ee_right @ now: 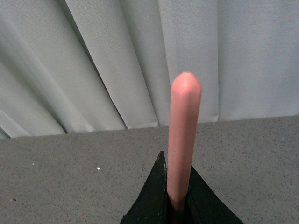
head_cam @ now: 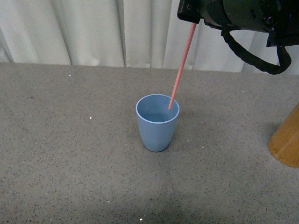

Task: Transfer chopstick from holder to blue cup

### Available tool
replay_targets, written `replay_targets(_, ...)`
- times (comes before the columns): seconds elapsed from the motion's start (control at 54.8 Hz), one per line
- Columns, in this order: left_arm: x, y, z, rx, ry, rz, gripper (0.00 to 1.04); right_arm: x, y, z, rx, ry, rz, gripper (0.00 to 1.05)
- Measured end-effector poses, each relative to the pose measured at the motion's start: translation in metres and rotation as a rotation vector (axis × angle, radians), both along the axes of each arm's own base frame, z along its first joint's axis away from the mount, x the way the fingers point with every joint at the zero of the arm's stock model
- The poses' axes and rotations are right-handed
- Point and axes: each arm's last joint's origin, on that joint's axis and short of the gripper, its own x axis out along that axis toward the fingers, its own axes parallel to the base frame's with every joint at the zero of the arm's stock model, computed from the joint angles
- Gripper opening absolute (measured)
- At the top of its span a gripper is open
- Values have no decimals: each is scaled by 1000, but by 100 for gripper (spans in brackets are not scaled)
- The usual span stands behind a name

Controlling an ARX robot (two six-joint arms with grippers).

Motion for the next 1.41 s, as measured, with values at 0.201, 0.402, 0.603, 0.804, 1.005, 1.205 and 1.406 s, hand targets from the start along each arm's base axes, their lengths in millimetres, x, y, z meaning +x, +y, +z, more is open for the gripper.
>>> replay_targets(0.201, 0, 0, 0, 0, 0, 0, 98, 6, 2, -5, -2, 9, -8, 2)
replay_targets(0.402, 0, 0, 0, 0, 0, 0, 98, 7, 2, -8, -7, 16, -13, 2)
replay_targets(0.603, 0, 0, 0, 0, 0, 0, 98, 7, 2, -12, -15, 30, -14, 2)
replay_targets(0.804, 0, 0, 0, 0, 0, 0, 98, 5, 7, -13, -19, 35, 13, 22)
replay_targets(1.005, 0, 0, 0, 0, 0, 0, 98, 3, 8, -11, -24, 26, -4, 52)
replay_targets(1.205, 0, 0, 0, 0, 0, 0, 98, -12, -14, -9, -40, 13, -76, 87)
replay_targets(1.406, 0, 0, 0, 0, 0, 0, 98, -72, -91, -8, -109, -207, -89, 73)
